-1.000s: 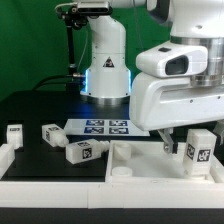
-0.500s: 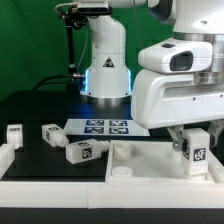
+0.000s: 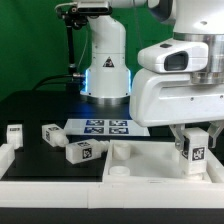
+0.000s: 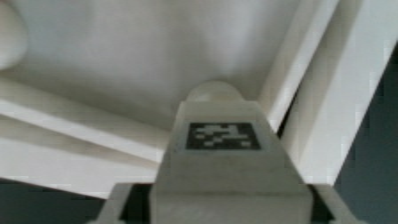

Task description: Assemble one leg

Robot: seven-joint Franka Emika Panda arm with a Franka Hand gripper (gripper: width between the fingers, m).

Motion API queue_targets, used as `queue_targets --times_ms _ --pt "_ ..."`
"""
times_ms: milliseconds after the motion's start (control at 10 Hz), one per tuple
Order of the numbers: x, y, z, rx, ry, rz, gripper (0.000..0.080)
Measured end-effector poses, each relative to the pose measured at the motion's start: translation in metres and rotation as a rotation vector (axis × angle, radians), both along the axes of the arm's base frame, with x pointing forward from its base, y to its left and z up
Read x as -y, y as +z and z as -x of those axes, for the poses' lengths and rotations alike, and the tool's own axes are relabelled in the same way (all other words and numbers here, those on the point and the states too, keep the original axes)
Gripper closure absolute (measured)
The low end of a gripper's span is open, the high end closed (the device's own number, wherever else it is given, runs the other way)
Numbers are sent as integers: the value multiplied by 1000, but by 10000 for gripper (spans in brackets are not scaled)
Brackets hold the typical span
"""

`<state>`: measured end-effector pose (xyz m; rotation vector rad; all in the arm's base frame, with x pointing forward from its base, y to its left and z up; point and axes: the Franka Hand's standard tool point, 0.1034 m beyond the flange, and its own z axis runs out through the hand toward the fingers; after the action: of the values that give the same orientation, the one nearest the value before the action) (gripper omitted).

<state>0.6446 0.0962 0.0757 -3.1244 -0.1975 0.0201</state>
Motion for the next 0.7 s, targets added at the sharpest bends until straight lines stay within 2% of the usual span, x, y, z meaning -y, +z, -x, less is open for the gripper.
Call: queue_targets --times_ms 300,500,600,700 --pt "-7 -2 4 -21 -420 -5 510" --pt "-18 -1 5 -30 -722 -16 509" --pt "-17 -2 2 -32 -860 -54 509" --pt "-18 -3 3 -42 -1000 -71 509"
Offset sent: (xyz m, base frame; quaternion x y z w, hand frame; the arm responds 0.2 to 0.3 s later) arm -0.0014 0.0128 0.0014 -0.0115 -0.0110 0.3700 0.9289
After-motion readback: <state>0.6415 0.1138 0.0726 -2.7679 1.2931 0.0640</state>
